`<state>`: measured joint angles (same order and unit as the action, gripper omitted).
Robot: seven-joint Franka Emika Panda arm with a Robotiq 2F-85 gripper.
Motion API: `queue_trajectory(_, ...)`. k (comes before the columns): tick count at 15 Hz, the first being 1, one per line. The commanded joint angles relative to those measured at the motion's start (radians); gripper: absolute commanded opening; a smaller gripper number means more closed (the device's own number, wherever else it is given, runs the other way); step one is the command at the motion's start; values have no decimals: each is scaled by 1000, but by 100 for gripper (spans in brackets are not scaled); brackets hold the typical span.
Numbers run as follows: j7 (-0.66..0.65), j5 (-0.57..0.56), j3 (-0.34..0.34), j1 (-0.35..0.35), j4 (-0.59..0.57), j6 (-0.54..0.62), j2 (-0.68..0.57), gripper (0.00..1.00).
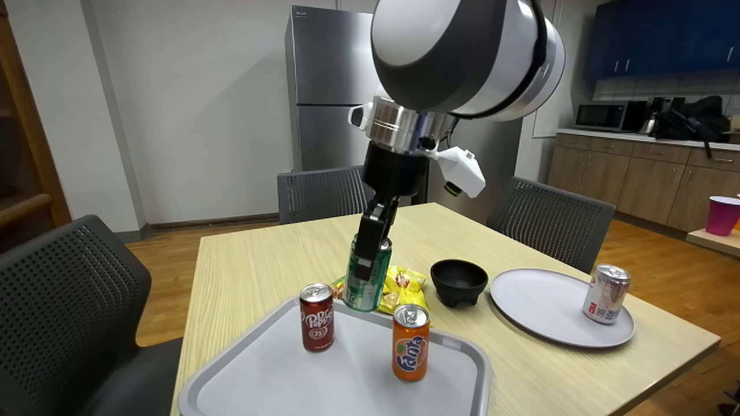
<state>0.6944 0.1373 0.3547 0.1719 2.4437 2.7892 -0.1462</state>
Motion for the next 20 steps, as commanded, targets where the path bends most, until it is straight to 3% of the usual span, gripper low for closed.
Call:
queue_trajectory(1,26,3,34,19,28,25,19,38)
queue_trajectory(7,-19,-40,61,64,19,52,-53,38)
queue_trajectory(15,-264,-331,-21,161,-26,129,-194,38)
queue_trajectory(20,-370,-388,-58,205,-101,148,-283,38)
